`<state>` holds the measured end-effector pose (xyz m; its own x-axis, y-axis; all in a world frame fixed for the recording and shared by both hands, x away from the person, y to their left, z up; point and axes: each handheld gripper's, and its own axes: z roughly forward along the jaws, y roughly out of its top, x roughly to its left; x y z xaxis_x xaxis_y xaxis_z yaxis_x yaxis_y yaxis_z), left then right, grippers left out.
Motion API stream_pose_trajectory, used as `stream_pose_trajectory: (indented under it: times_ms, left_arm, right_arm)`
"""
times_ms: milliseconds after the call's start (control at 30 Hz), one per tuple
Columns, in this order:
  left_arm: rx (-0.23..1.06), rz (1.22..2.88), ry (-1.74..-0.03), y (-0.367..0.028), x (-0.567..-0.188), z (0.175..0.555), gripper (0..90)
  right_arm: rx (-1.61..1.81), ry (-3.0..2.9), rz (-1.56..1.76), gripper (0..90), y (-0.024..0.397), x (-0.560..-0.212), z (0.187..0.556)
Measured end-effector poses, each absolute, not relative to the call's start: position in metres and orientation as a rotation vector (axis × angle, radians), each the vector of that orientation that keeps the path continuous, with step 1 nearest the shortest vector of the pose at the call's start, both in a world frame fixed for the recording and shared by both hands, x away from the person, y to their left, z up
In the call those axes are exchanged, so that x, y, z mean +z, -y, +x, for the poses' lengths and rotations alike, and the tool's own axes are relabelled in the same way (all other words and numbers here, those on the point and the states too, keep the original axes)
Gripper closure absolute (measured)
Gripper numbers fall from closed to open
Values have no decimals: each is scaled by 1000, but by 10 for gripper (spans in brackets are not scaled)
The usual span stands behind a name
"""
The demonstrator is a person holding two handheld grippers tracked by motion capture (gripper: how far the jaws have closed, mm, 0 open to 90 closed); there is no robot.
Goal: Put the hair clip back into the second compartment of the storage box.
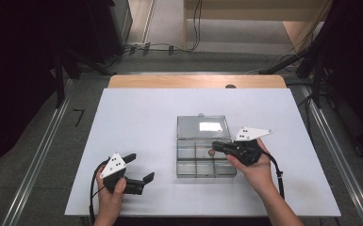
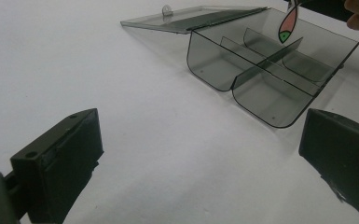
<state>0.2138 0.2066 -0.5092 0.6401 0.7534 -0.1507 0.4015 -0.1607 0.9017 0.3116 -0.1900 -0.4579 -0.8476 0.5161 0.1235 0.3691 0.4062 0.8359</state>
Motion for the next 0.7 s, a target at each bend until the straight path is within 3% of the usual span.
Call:
stream_pose_trajectory:
  times_ms: [700]
  left_arm:
    - [413,1788,-932,-206,-509,214,0]
  right_arm:
    - [1364,-2544,798,858,181,-468,316]
